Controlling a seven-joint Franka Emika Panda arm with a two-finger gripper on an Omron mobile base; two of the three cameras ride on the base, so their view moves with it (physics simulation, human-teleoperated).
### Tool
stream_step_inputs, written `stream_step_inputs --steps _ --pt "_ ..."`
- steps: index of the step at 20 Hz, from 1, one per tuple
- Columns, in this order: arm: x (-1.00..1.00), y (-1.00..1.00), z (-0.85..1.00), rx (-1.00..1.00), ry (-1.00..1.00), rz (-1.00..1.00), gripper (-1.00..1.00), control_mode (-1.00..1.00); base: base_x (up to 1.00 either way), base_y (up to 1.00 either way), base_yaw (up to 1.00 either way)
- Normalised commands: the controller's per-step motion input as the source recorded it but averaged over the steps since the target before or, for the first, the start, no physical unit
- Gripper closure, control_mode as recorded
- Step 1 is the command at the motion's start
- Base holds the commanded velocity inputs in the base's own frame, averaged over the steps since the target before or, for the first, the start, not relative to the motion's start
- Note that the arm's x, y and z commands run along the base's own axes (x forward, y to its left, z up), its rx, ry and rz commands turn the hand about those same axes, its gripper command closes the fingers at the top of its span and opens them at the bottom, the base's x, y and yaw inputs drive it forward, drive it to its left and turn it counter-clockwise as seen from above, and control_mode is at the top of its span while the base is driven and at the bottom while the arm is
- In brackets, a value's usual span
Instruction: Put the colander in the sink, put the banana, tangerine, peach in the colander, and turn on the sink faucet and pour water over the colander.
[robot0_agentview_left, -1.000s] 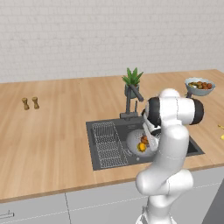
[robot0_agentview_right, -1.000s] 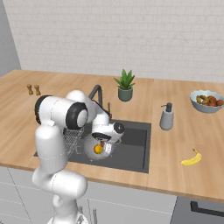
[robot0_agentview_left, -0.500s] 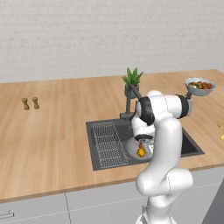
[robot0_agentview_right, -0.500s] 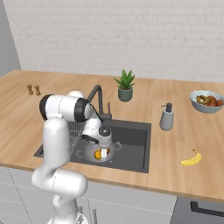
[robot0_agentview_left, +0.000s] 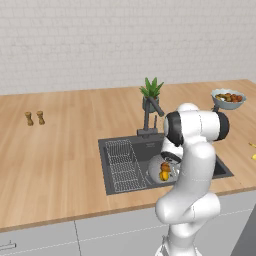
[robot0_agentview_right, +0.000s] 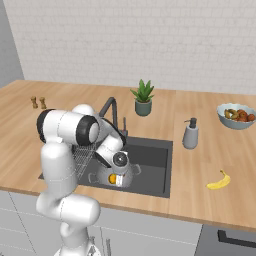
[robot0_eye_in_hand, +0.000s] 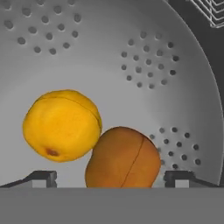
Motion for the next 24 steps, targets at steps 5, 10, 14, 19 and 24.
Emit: stream_step_inputs --steps 5,10,14,19,24 --pt "-0.09 -0.22 0.92 0.06 -0.04 0.13 -1.0 -1.0 0.0 0.0 0.0" --pt "-0.15 -0.13 0.66 -0.01 0.11 0.12 -1.0 -1.0 0.0 0.0 0.0" --pt "-0.16 -0.39 1.0 0.03 0.0 0.04 -1.0 -1.0 0.0 0.0 0.0" --pt "-0.35 -0.49 1.0 0.0 0.0 0.0 -1.0 -1.0 0.0 0.0 0.0" --pt "-0.3 -0.63 1.0 -0.08 0.0 0.0 -1.0 -1.0 0.0 0.0 0.0"
